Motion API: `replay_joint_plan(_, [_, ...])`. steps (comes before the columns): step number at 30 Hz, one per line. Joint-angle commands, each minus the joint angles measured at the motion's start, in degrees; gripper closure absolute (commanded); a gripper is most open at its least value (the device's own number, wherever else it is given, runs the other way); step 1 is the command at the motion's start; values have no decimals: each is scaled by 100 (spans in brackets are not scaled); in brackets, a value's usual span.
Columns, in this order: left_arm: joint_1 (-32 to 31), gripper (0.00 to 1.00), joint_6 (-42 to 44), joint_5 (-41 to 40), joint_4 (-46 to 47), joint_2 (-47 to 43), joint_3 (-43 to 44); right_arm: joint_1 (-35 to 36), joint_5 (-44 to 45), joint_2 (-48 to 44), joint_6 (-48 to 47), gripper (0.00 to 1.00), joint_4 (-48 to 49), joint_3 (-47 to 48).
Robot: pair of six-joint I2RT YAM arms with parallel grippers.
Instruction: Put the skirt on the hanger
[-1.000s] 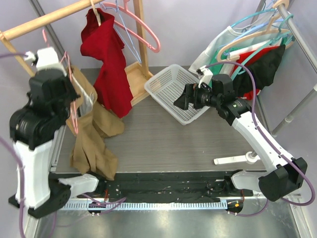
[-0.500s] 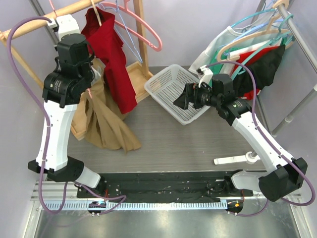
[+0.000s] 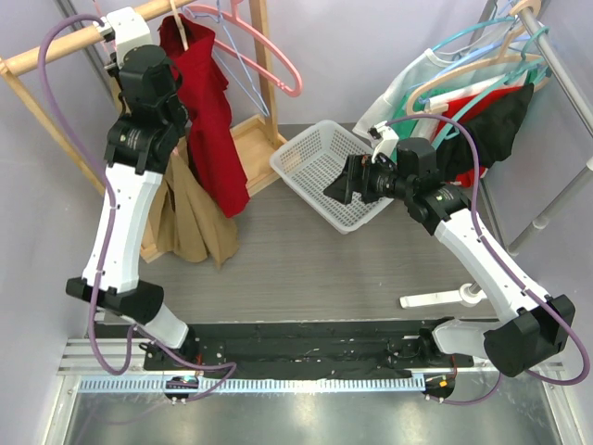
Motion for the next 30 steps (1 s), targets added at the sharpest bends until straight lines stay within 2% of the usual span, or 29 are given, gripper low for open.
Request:
replay_joint_plan(1, [399,100,-287,239,830,310,585,18,-111,-121,154,8,268,157])
replay_joint_plan(5, [768,100,-867,923,75,749,851,26,-49,-148,242,8,277,104])
replay_joint_plan(15, [839,100,-1579,1830,-208,311,-747,18,56,-139,304,8,286,34])
replay_joint_plan(16, [839,97,-1632,1866,-260,267,-809,18,56,-122,295,8,286,25])
replay_joint_plan(18, [839,63,-1659,1945,-418,179,-775,26,82,-86,304,7,277,42])
replay_joint_plan(19, [839,30,-1702,2049,-697,135,-688,18,117,-78,304,6,268,60])
replay_joint_plan(22, [839,1,-1843,2383,-1330,-136,-257,26,328,-104,295,0,215,139])
replay_joint_plan(26, [839,0,-1914,2743,-1736,-839,-273,18,618,-192,198,0,128,236])
replay_joint_plan(30, [839,0,-2124,3016,-2193,-1595,-738,26,926,-314,84,0,48,245])
